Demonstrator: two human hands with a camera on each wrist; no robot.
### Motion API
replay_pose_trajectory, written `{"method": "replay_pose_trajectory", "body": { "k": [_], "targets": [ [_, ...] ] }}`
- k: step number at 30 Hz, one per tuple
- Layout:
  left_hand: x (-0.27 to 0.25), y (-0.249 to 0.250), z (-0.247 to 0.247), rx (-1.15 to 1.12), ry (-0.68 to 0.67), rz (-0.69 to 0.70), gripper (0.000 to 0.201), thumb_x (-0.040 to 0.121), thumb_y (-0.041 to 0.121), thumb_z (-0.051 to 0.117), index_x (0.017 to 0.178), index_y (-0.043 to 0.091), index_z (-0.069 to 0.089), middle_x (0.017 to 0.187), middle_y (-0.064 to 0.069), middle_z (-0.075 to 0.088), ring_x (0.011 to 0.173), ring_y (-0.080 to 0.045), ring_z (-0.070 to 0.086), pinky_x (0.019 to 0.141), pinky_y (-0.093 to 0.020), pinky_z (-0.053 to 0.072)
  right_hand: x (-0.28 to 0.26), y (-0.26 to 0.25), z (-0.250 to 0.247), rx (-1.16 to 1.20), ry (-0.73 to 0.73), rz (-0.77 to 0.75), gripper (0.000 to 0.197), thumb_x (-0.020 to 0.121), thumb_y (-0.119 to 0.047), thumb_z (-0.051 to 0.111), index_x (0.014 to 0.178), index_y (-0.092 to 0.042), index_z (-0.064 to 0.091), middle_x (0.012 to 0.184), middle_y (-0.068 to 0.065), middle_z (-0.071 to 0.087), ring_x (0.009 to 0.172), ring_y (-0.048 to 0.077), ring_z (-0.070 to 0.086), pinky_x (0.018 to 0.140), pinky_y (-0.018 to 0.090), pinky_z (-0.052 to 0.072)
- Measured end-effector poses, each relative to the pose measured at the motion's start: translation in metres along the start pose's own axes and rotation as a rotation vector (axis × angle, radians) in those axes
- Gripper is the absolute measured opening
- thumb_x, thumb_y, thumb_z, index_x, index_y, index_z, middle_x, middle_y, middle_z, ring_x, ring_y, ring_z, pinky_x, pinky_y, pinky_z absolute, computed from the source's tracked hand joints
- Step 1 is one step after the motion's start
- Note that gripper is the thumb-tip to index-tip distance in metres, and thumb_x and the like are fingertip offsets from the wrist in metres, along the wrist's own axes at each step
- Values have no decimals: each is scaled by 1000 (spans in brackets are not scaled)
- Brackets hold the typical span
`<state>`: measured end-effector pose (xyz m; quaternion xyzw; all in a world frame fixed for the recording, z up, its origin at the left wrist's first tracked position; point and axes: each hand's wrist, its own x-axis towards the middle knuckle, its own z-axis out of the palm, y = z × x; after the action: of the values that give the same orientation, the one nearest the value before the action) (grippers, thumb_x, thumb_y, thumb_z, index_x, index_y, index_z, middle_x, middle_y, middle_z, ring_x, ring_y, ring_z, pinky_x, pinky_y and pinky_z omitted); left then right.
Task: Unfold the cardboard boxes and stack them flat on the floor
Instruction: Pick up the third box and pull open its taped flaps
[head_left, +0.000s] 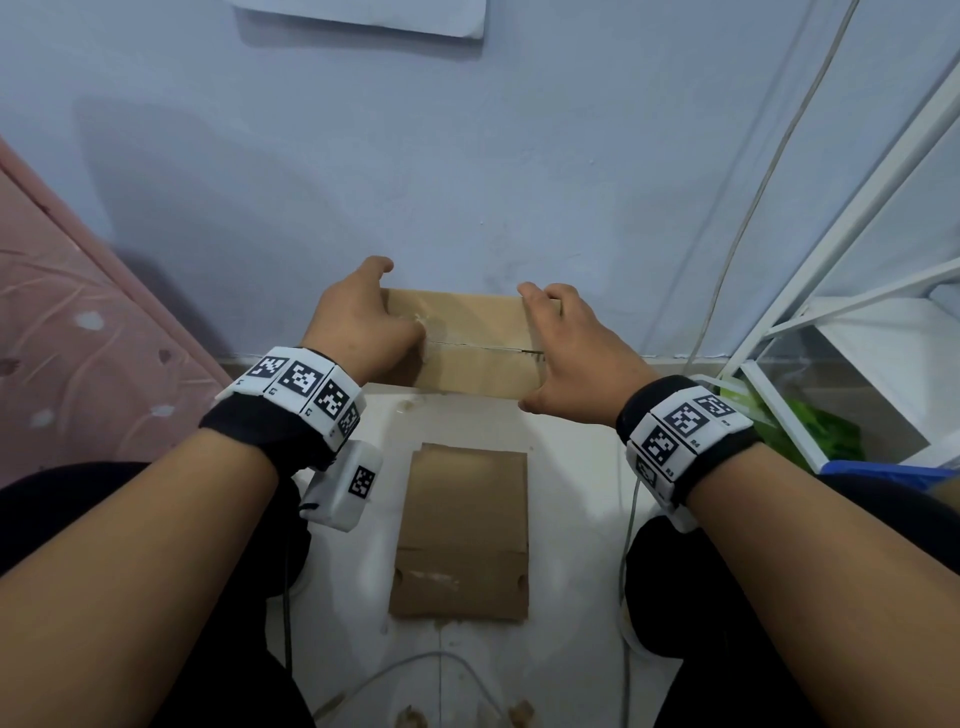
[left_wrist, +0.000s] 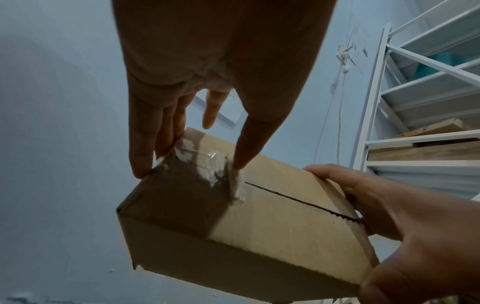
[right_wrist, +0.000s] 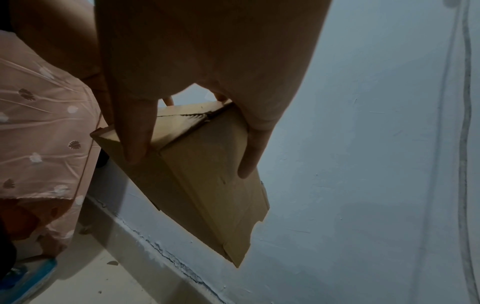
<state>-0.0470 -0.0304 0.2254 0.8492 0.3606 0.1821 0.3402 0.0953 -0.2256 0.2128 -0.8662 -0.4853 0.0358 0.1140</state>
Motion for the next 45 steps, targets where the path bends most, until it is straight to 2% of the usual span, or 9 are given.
{"method": "replay_pose_trajectory", "body": {
  "k": [4,11,16,21,28,35,40,43,45],
  "targets": [
    [0,0,3,18,-27,17,75,84,20,68,153,22,38,112,-3,51,99,-20,48,87,-31,45,0,-1,-1,-5,4,2,117,67,-31,86,155,-25,9,156,8,15,128,25,43,85,37,52],
    [-4,4,4,8,-121,-29,88,70,43,60,153,33,31,131,-12,53,111,-28,58,97,-39,49,-1,-1,-1,-14,-2,7,117,67,-32,86,155,-24,9,156,9,15,127,25,44,85,36,52],
    [-5,2,6,97,-87,7,100,75,46,83,155,29,27,139,-13,44,122,-30,53,100,-37,42,-1,0,-3,-12,-3,3,117,68,-31,86,155,-24,9,157,9,14,128,25,43,85,35,51],
    [-3,-1,4,144,-35,72,101,71,44,88,153,28,32,135,-14,47,124,-31,52,101,-38,42,-1,0,-1,-3,4,8,118,68,-31,86,155,-25,8,158,8,11,131,27,42,89,39,53],
    [-3,0,4,126,-42,111,89,70,36,89,147,29,44,124,-5,39,111,-28,59,96,-31,45,1,0,4,5,125,-12,107,73,-12,74,156,-25,7,163,10,-18,148,30,21,89,40,54],
    [-4,1,13,164,10,153,79,67,40,85,137,30,48,122,-10,51,111,-31,56,94,-40,51,6,-1,12,-102,213,-68,102,73,-3,68,154,-25,10,160,-1,-27,151,38,9,84,39,54],
    [-8,3,18,119,18,137,70,72,42,80,133,30,47,117,-9,46,112,-30,52,96,-36,48,7,-6,15,-203,275,-3,106,71,-16,75,155,-21,11,163,11,-5,151,41,0,74,36,53],
    [-13,5,20,103,32,149,73,74,45,78,137,29,45,119,-8,41,116,-29,49,100,-37,47,6,-10,13,-319,332,19,109,62,-29,80,153,-13,22,155,21,23,148,48,10,96,48,51],
    [-15,7,20,84,43,171,76,71,47,79,137,29,45,120,-7,38,118,-28,48,102,-39,48,5,-13,12,-437,373,7,104,60,-33,79,148,-7,30,146,23,35,147,48,15,113,62,31]
  ]
}}
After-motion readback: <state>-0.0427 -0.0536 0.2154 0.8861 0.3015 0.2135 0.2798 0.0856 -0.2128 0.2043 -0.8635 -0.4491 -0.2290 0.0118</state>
